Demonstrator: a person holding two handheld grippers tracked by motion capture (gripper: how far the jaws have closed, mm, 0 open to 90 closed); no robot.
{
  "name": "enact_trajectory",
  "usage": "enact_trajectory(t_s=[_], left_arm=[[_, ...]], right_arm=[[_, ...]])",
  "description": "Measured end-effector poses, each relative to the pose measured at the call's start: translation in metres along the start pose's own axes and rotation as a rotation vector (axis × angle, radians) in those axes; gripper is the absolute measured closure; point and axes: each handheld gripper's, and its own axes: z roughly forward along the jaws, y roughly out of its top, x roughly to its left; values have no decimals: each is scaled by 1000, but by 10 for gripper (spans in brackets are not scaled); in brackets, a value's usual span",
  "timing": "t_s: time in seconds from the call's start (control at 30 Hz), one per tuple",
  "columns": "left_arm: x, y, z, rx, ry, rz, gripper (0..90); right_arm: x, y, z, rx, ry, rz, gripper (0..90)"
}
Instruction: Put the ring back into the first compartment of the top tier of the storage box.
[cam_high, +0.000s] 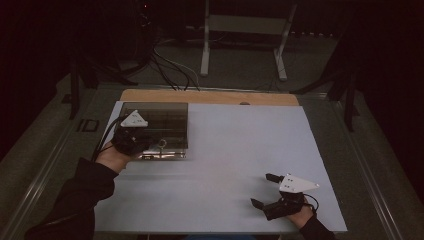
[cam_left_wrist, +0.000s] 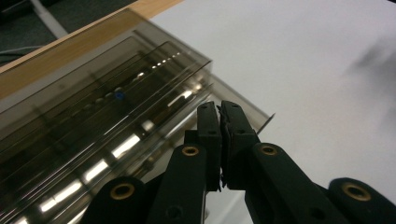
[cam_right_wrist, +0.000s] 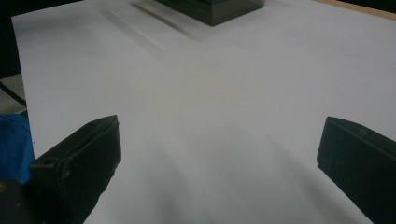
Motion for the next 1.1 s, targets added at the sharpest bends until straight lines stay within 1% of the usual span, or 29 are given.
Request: enact_trajectory(t_s=[0.07,0.1,0.13,0.4,0.53,0.73,0.83,0.87,0.9,0.93,1.1], left_arm=[[4,-2,-3,0,12,-9,898],[4,-2,-3,0,12,-9,898],[9,-5,-7,-2,25,-18,898],[23,-12,-18,-15,55,-53,898],[27,-17,-21,-9,60,-59,898],[34,-23,-24,-10,83,-76,898],[37,-25,-26,-10,88,-83,897],[40,-28,-28,-15,92,-96,898],[40,-28,-28,-15,92,-96,897],[43,-30,-29,-13,103,-101,898],[50,-37,-30,-20,104,-133,897]], right_arm=[[0,0,0,0,0,1,0],[0,0,0,0,0,1,0],[0,0,0,1,-1,1,0],[0,0,0,1,-1,2,0],[0,0,0,0,-2,2,0],[0,0,0,1,-1,4,0],[0,0,0,1,-2,5,0],[0,0,0,0,-2,5,0],[0,0,0,0,-2,5,0],[0,0,0,1,-2,5,0],[0,0,1,2,-2,4,0]])
